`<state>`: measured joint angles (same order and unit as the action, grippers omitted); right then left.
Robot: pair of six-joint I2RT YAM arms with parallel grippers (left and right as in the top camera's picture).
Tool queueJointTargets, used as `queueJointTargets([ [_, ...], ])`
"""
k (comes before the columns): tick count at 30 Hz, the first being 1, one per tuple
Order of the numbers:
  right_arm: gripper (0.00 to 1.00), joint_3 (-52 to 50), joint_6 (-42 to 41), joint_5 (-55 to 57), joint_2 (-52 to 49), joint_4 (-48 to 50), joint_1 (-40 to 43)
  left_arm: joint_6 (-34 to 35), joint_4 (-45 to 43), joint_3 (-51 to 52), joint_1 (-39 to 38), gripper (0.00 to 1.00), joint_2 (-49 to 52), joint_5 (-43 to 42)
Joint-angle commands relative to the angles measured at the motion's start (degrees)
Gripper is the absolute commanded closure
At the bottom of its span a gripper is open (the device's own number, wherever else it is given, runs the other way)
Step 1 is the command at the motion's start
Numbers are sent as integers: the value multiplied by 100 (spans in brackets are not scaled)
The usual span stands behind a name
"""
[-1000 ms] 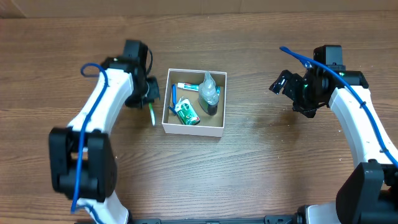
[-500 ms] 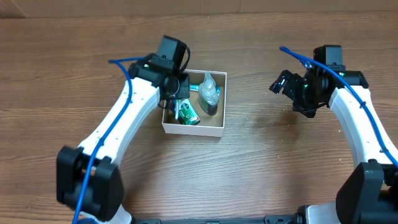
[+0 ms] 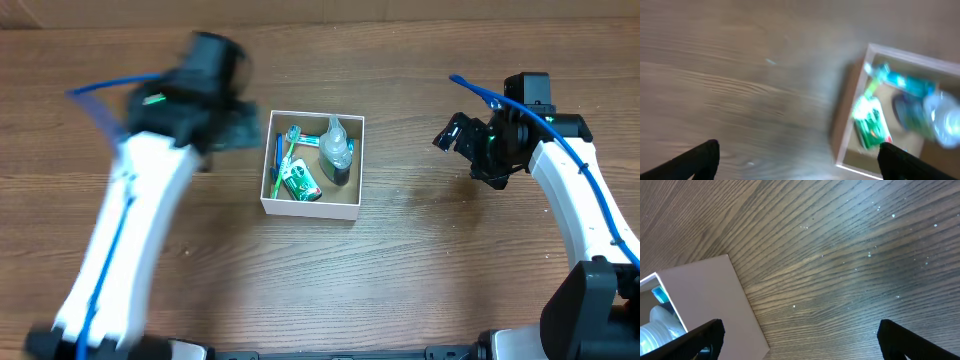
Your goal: Pack container
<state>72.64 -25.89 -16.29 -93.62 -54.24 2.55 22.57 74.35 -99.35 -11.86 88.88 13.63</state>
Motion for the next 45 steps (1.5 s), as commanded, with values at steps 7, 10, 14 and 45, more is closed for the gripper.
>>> queueJointTargets([
  [7,0,22,-7,-9,127,9,11,232,293,-90,1147,0,-756,326],
  [10,0,22,-7,-9,127,9,11,232,299,-90,1147,0,-739,326],
  [14,0,22,-7,-4,369,9,-142,232,299,-90,1145,0,-726,326],
  [45,0,-6142,3169,546,8826,2072,-118,232,299,-90,1145,0,-713,326],
])
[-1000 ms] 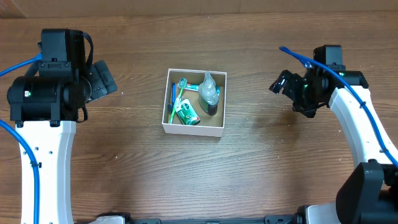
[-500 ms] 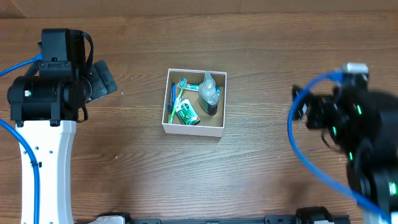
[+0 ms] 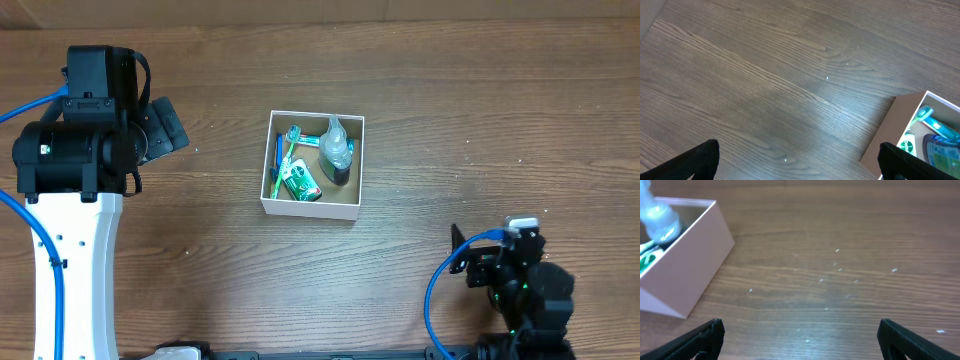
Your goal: Pack container
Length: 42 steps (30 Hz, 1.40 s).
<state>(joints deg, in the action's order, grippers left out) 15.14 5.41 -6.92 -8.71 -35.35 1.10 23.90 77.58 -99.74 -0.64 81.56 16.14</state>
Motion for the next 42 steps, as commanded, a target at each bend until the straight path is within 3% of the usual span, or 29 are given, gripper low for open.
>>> queueJointTargets([
  [1,0,-579,39,-396,501,269,26,96,-24,-50,24,0,20,74],
  [23,0,-651,42,-389,748,378,26,96,-26,-39,22,0,-2,76],
  [28,0,-651,42,-389,748,378,26,-59,-22,372,-94,0,-728,306],
  [30,0,-651,42,-389,748,378,26,-94,-396,990,-90,0,-1377,732],
  [34,0,-651,42,-389,748,378,26,-168,-2371,2859,-90,0,-2855,697],
  [37,0,-651,42,-389,748,378,26,-986,-3700,4492,-85,0,-4019,269],
  [39,0,-651,42,-389,748,380,26,-1513,-4218,5425,-83,0,-4682,-85],
  [42,0,-651,42,-389,748,380,26,-1663,-4468,6607,-81,0,-5569,-409],
])
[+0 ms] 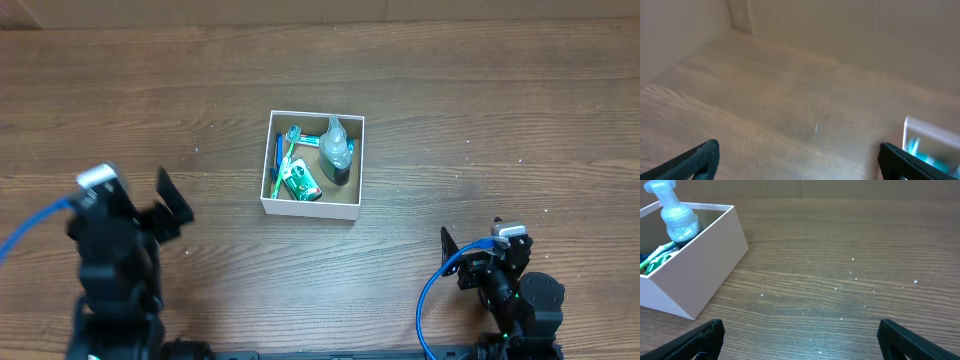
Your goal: Pack container
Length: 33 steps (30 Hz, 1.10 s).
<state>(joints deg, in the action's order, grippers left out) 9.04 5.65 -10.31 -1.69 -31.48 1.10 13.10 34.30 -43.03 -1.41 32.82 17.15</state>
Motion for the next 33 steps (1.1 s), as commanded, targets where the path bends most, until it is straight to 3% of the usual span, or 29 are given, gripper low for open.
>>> queueJointTargets([
  [1,0,-42,17,-50,46,-9,26,-584,-149,1178,-7,0,-896,-551],
  [6,0,-42,17,-50,46,-9,26,-579,-164,2328,-7,0,-1928,-748],
  [15,0,-42,17,-50,46,-9,26,-527,-175,3268,-7,0,-3259,-800],
  [33,0,-42,17,-50,46,-9,26,-522,-291,3458,-7,0,-3257,-820],
])
